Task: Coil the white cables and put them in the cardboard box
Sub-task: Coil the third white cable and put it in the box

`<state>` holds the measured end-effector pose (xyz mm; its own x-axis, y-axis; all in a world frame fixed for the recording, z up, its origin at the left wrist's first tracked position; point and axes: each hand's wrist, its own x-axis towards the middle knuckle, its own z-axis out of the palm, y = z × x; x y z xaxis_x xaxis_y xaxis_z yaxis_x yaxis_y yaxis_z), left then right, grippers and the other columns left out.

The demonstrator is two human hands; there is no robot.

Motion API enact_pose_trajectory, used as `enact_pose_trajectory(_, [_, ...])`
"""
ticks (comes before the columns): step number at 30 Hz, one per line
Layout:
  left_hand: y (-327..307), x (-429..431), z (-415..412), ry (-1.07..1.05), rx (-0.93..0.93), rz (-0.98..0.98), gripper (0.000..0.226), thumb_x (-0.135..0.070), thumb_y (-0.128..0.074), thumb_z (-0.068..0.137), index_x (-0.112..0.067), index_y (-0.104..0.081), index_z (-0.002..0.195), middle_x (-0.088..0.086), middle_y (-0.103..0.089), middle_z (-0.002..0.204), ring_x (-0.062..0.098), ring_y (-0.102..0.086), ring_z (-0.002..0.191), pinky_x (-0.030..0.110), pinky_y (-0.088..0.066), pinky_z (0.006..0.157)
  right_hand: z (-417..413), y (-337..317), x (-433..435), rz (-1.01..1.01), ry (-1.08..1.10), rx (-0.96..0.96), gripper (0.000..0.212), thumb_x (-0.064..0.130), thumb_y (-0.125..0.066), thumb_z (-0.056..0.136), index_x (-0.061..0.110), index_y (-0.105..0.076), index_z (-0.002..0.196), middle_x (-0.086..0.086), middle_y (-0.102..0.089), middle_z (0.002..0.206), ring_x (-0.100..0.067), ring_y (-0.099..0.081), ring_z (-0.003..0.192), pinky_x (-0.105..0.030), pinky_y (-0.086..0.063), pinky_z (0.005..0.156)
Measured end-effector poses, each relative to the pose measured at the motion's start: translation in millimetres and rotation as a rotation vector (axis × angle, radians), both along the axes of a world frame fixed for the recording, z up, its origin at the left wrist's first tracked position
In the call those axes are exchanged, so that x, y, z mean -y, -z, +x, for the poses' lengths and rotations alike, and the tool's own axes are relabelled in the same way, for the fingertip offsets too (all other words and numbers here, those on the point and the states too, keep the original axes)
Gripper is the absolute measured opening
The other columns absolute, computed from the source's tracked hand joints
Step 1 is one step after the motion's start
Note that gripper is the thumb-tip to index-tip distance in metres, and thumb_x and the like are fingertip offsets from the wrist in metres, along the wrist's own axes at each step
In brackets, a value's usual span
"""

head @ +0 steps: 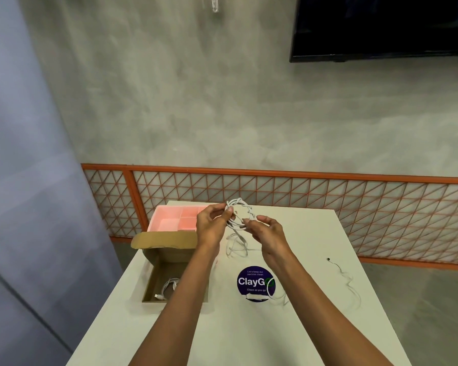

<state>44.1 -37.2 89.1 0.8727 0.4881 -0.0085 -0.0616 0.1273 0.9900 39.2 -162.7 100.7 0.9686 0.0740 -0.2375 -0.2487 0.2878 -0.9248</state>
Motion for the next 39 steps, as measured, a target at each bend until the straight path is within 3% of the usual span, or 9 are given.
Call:
enact_pose_trajectory(3, [-5, 4, -2, 0.055, 0.032, -0.058, 0.011, -0.006, -0.069, 0.084, -0.011, -0.064, 0.092, 0.013, -0.069, 0.097, 0.025, -0.067, 0.089, 0.039, -0.055, 0.081, 3, 0, -1, 0.042, -0.023, -0.054, 0.036, 0.004, -0.061, 0.088, 0.01, -0.042, 0.117, -0.008, -0.061, 0.1, -0.009, -0.057, 0.077, -0.023, -0.035, 0.06])
enact_pose_trajectory(6, [-8, 5, -5, 0.115, 0.042, -0.186, 0.011, 0.0, -0.063, 0.087, -0.007, -0.06, 0.094, 0.014, -0.067, 0.089, 0.02, -0.065, 0.075, 0.029, -0.055, 0.069, 5, 0, -1, 0.052, -0.066, -0.078, 0.034, 0.005, -0.055, 0.093, 0.009, -0.042, 0.124, -0.001, -0.057, 0.092, -0.007, -0.051, 0.077, -0.024, -0.035, 0.062])
enact_pose_trajectory(13, [-5, 6, -7, 0.17, 0.06, -0.329, 0.008, -0.003, -0.055, 0.093, -0.006, -0.055, 0.1, 0.013, -0.069, 0.092, 0.022, -0.066, 0.085, 0.031, -0.056, 0.072, 6, 2, -3, -0.045, -0.089, 0.007, 0.036, 0.008, -0.051, 0.096, 0.006, -0.037, 0.128, 0.004, -0.055, 0.091, -0.004, -0.051, 0.076, -0.021, -0.038, 0.062])
enact_pose_trajectory(18, [-7, 7, -9, 0.253, 0.154, -0.425, 0.008, -0.004, -0.049, 0.095, -0.006, -0.052, 0.102, 0.007, -0.072, 0.086, 0.019, -0.067, 0.083, 0.027, -0.055, 0.069, 6, 4, -2, -0.123, -0.102, 0.038, 0.032, 0.012, -0.057, 0.093, 0.01, -0.04, 0.12, -0.005, -0.058, 0.102, -0.008, -0.052, 0.073, -0.022, -0.04, 0.064])
enact_pose_trajectory(24, [-6, 4, -10, 0.258, 0.257, -0.677, 0.011, -0.007, -0.049, 0.094, -0.005, -0.053, 0.104, 0.009, -0.066, 0.089, 0.014, -0.064, 0.079, 0.024, -0.058, 0.069, 4, -1, 1, -0.136, -0.249, -0.156, 0.045, 0.036, -0.069, 0.083, -0.002, -0.058, 0.104, -0.015, -0.064, 0.085, -0.021, -0.066, 0.069, -0.028, -0.058, 0.058])
enact_pose_trajectory(29, [-3, 2, -13, 0.264, 0.249, -0.763, 0.012, -0.008, -0.042, 0.099, -0.004, -0.054, 0.098, 0.009, -0.061, 0.083, 0.01, -0.062, 0.064, 0.024, -0.057, 0.061, 10, 3, 1, -0.029, -0.293, -0.071, 0.033, 0.018, -0.064, 0.09, -0.007, -0.063, 0.111, -0.018, -0.066, 0.111, -0.022, -0.066, 0.094, -0.032, -0.056, 0.075])
enact_pose_trajectory(32, [-3, 2, -13, 0.243, 0.227, -0.781, 0.014, -0.004, -0.038, 0.099, -0.005, -0.051, 0.094, 0.008, -0.062, 0.072, 0.007, -0.056, 0.051, 0.024, -0.055, 0.055, 10, 4, -1, -0.056, -0.286, 0.025, 0.019, 0.004, -0.06, 0.088, -0.003, -0.063, 0.106, -0.017, -0.067, 0.106, -0.021, -0.064, 0.093, -0.03, -0.053, 0.079])
enact_pose_trajectory(34, [-4, 3, -13, 0.217, 0.196, -0.747, 0.017, -0.001, -0.036, 0.098, -0.007, -0.049, 0.089, 0.004, -0.061, 0.06, 0.007, -0.053, 0.044, 0.024, -0.053, 0.05, 10, 3, -1, -0.073, -0.276, 0.064, 0.022, -0.004, -0.058, 0.086, 0.002, -0.062, 0.107, -0.013, -0.068, 0.098, -0.019, -0.064, 0.09, -0.029, -0.051, 0.079])
enact_pose_trajectory(39, [-1, 1, -7, 0.161, 0.147, -0.781, 0.017, -0.007, -0.034, 0.098, -0.009, -0.044, 0.083, 0.001, -0.041, 0.047, 0.009, -0.036, 0.039, 0.023, -0.047, 0.047, 11, -3, 0, -0.101, -0.325, 0.116, 0.024, -0.014, -0.056, 0.081, 0.005, -0.066, 0.092, -0.008, -0.068, 0.084, -0.018, -0.065, 0.081, -0.026, -0.051, 0.074])
